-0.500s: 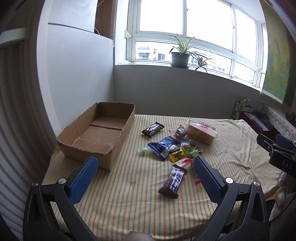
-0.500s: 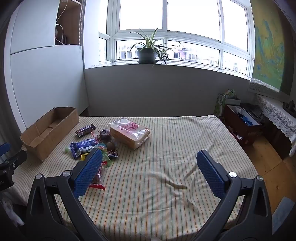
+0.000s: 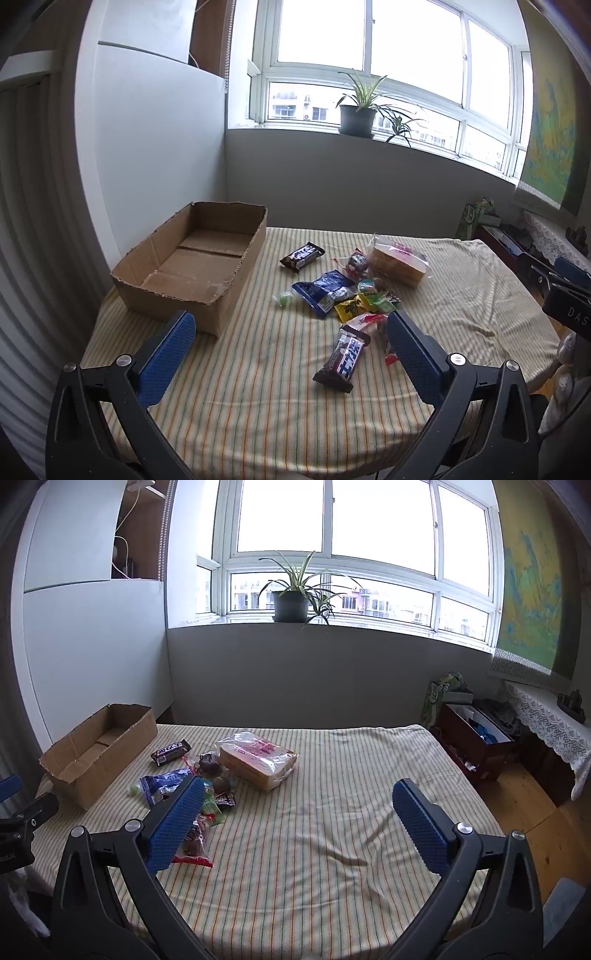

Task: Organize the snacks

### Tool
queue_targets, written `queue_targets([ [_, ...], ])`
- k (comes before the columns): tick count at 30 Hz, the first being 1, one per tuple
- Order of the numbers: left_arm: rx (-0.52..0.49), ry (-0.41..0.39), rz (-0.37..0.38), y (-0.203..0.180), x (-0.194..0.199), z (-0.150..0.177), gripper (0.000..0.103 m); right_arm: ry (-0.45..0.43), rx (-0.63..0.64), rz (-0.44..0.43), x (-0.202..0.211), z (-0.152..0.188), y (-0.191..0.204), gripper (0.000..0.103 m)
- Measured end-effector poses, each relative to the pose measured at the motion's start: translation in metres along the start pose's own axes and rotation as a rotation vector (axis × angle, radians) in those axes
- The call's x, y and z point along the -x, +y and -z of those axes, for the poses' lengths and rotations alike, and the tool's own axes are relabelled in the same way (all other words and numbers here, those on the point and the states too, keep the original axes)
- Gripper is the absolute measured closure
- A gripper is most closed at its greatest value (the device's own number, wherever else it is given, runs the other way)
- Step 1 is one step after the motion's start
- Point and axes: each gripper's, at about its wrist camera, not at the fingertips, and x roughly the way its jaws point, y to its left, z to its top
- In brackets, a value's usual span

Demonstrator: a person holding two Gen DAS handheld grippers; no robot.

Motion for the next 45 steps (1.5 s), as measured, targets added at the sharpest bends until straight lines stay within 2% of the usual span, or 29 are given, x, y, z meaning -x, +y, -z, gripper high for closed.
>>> queue_targets([
  [45,-0.017,-0.007,0.029,-0.0055,-0.0025,0.0009,0.0,0.01,0.009,0.015,-0.0069,0.0033,0.0033,0.0],
])
